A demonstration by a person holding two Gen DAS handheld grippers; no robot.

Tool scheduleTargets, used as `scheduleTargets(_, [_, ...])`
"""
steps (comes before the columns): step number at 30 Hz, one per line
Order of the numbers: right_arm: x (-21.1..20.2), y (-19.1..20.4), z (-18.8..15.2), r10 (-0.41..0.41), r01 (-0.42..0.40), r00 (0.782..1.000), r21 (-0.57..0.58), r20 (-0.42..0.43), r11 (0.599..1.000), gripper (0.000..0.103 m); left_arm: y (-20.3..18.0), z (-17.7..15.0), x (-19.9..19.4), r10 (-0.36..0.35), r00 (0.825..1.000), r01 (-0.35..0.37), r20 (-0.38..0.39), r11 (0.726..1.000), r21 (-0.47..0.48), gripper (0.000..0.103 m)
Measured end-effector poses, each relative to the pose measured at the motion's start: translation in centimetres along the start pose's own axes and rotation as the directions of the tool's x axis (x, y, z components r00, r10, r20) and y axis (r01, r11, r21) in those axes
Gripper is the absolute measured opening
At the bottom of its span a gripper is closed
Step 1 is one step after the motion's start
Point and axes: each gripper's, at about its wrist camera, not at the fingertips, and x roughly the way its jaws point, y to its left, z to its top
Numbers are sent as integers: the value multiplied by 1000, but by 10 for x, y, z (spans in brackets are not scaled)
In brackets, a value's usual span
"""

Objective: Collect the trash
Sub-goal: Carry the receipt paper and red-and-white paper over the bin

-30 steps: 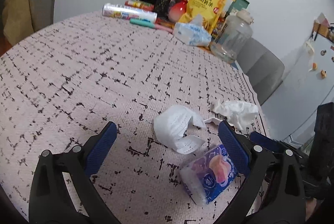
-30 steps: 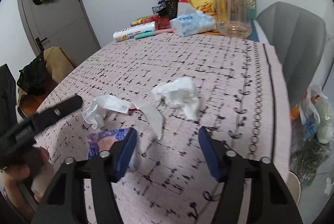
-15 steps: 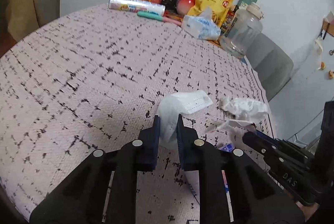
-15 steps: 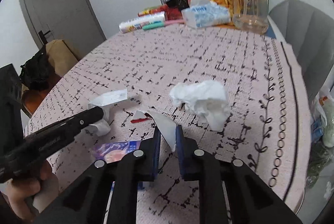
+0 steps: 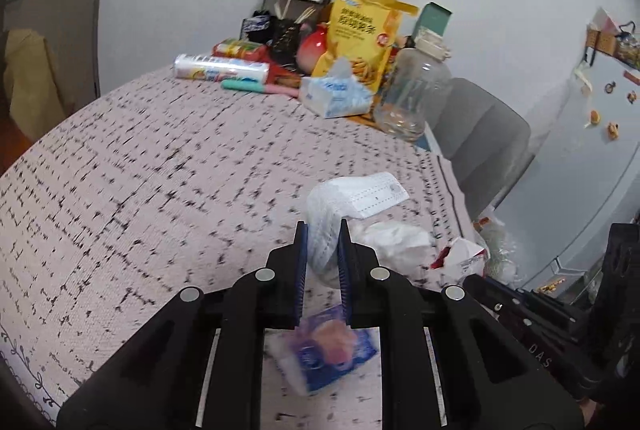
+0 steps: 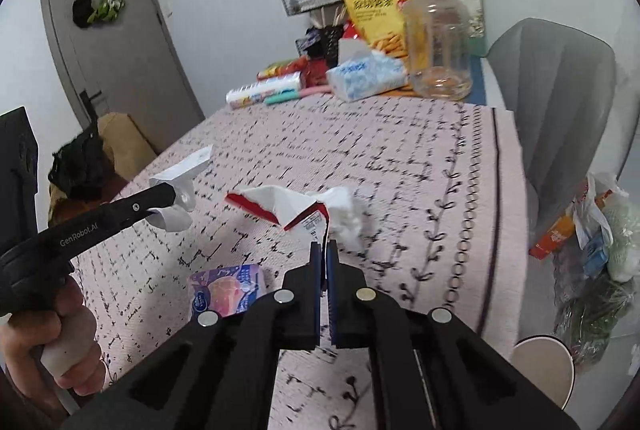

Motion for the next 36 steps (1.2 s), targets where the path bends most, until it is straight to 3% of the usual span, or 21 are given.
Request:
scheduleTargets(14, [-29, -45, 2, 65, -70, 996, 85, 56, 994, 3, -66, 7, 7, -35, 999, 36, -16, 996, 78, 14])
scheduleTargets(26, [-87, -148, -24, -110, 90, 990, 201, 89, 975, 3, -168, -21, 43, -144, 984, 160, -103, 971, 175, 14])
scheduleTargets(36, [-112, -246, -72, -227, 210, 974, 317, 17, 925, 4, -264, -74, 88, -189, 949, 257, -251, 927, 273, 14])
